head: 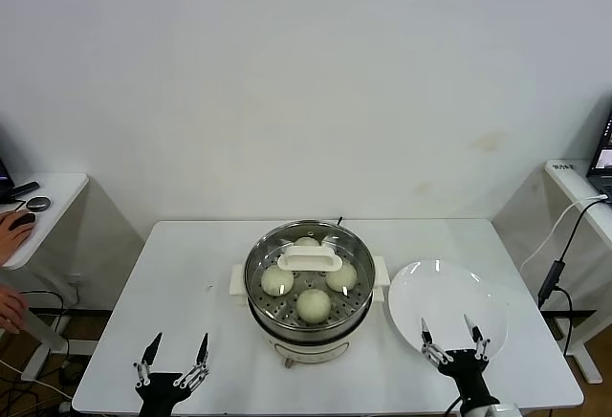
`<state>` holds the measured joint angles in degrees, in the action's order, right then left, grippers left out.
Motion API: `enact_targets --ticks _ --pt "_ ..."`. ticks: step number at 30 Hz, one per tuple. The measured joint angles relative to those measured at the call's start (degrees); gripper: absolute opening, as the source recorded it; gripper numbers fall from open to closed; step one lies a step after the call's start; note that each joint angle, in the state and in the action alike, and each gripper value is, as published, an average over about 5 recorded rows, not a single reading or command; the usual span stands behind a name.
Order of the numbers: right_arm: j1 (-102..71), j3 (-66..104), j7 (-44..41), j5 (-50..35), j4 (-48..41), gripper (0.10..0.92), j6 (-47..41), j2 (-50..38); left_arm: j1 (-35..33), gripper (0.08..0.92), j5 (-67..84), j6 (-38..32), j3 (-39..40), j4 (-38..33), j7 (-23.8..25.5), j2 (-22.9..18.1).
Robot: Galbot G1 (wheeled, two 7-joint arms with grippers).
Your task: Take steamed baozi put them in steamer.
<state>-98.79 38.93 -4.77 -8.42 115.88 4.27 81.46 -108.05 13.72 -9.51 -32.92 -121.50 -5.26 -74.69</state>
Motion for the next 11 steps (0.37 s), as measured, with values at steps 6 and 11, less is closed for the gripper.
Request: enact_targets --ticks 6,11 --pt "-0.75 -0.56 0.26 -0.04 -0.25 0.823 0.47 0.01 0.23 0.823 0.84 -1.0 -1.22 1.93 0.95 -0.77" --pt "-1.29 -0.71 0.3 -0.03 -0.6 0.823 1.05 0.04 0.24 0.823 1.14 -1.22 -2.07 3.14 1.72 -0.77"
